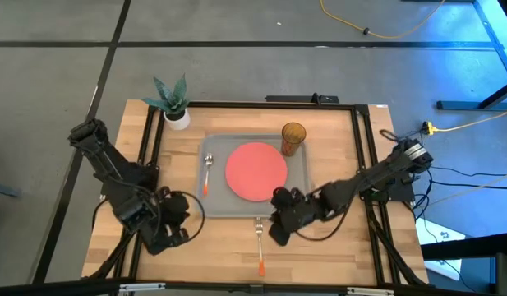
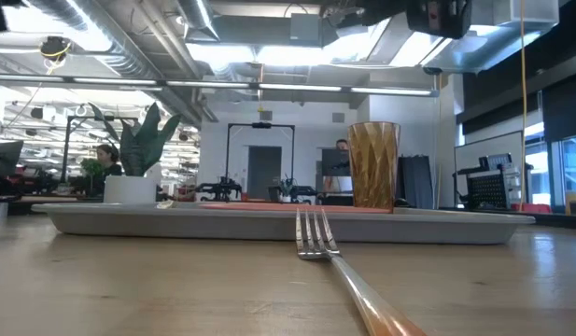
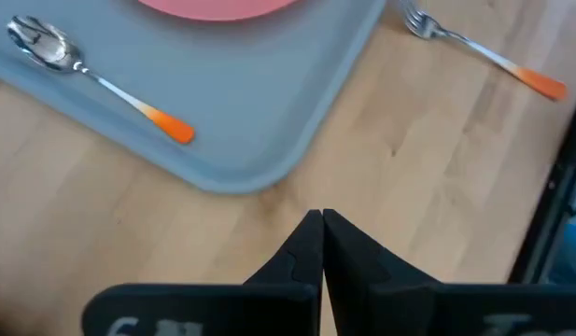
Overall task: Pick and place plate/cup/fork/spoon on tray
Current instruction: Put the fork beside the orange spoon on the gray tray
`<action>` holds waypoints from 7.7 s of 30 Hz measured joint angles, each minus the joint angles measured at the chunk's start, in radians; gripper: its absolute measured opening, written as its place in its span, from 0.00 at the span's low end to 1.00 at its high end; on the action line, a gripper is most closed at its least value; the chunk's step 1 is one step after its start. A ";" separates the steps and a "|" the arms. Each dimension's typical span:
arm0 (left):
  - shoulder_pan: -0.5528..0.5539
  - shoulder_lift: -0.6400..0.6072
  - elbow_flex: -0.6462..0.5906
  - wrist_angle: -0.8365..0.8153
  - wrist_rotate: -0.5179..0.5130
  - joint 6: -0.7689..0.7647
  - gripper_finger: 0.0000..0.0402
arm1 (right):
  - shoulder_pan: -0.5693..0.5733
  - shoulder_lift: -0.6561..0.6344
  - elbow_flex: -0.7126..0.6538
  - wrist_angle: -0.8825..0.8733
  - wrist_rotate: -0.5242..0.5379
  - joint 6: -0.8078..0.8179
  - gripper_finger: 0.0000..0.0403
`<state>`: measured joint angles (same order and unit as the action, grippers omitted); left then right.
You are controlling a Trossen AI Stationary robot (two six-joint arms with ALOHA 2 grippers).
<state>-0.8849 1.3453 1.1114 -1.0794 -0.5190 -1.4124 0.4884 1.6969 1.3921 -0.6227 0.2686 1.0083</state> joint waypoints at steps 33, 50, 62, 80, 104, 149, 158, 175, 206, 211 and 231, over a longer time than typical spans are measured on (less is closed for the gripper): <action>-0.120 0.000 0.000 -0.005 -0.001 -0.051 0.00 | -0.062 0.293 0.041 0.150 -0.223 0.191 0.22; -0.136 0.000 0.000 -0.005 0.020 0.017 0.00 | 0.057 0.292 0.041 0.302 -0.071 0.220 0.22; -0.159 0.000 0.000 -0.004 0.019 0.005 0.00 | 0.060 0.292 0.109 0.034 0.020 0.436 0.22; -0.159 0.001 0.000 -0.004 0.019 0.005 0.00 | 0.058 0.505 0.362 -0.210 -0.157 0.537 0.22; -0.159 0.001 -0.001 -0.003 0.018 0.009 0.00 | 0.025 0.706 0.662 -0.454 -0.134 0.560 0.22; -0.164 0.001 -0.001 -0.003 0.019 0.009 0.00 | 0.012 0.757 0.662 -0.427 -0.119 0.553 0.22; -0.165 0.001 -0.001 -0.003 0.019 0.009 0.00 | 0.011 0.758 0.661 -0.379 -0.180 0.562 0.22; -0.166 0.001 -0.001 -0.004 0.019 0.061 0.00 | 0.013 0.759 0.660 -0.377 -0.134 0.561 0.21; -0.166 0.001 -0.001 -0.004 0.018 0.062 0.00 | -0.048 0.766 0.875 -0.465 -0.146 0.368 0.00; -0.166 0.001 -0.001 -0.004 0.018 0.090 0.00 | -0.099 0.765 0.887 -0.467 -0.149 0.312 0.00; -0.166 0.001 -0.001 -0.004 0.019 0.100 0.00 | -0.236 0.764 0.887 -0.351 -0.167 0.068 0.00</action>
<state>-1.0504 1.3460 1.1107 -1.0832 -0.5003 -1.3125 0.2520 2.4607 2.2791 -0.9732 0.1014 1.0762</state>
